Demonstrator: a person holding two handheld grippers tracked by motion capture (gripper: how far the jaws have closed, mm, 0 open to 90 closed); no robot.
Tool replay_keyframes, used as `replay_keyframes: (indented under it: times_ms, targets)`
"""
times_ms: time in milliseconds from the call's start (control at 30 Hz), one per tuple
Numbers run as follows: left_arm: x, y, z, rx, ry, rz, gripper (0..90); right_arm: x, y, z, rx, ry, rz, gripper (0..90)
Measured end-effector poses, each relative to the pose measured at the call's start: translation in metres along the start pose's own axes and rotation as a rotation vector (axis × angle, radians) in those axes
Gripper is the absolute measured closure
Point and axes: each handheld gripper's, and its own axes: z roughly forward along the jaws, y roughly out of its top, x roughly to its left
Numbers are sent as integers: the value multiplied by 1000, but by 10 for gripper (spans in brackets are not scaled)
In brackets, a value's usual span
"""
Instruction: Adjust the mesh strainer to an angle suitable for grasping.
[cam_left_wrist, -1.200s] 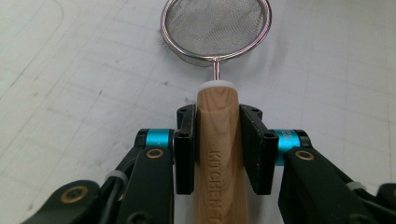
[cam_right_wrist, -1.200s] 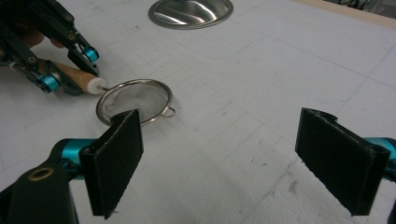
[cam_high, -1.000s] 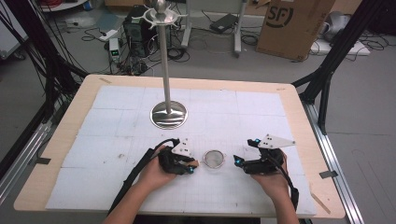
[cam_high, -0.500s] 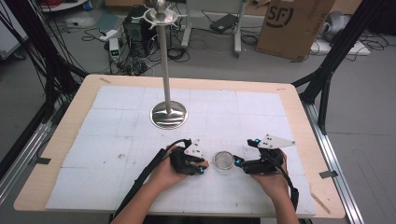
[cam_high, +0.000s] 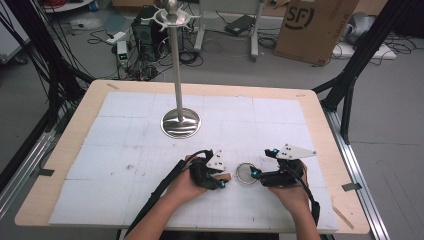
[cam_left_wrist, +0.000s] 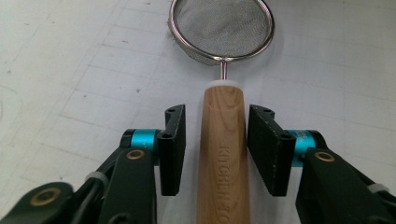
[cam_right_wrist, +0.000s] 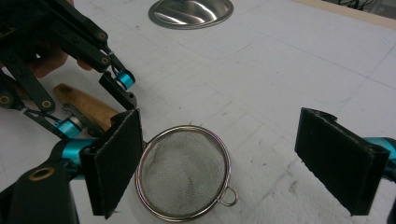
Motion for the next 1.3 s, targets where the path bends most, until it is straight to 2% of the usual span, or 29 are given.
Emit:
replay_keyframes:
  times_ms: [233, 467, 533, 600, 900, 1100, 1200, 1267, 1300]
  targets:
    - [2, -14, -14, -1, -4, -19, 536, 1, 0, 0, 5, -3, 2, 144]
    - [4, -28, -29, 4, -19, -33, 581, 1, -1, 2, 10, -1, 1, 145]
    - [4, -28, -29, 3, -30, -31, 632, 1, -1, 3, 13, -4, -2, 145]
    - [2, -27, -27, 9, -27, -11, 661, 1, -1, 4, 16, -3, -2, 145]
    - [-2, -24, -20, 8, -46, 8, 664, 1, -1, 4, 15, -2, 1, 146]
    - [-7, -15, -10, -2, -61, 31, 665, 1, -1, 4, 14, -1, 3, 146]
    - [-9, -12, -7, -8, -54, 41, 656, 0, -1, 3, 13, -3, 2, 146]
    - [-8, -13, -7, -4, -48, 33, 576, 1, -1, 3, 10, -3, 5, 146]
    - [-7, -14, -8, 1, -49, 29, 568, 1, -1, 3, 9, -2, 9, 146]
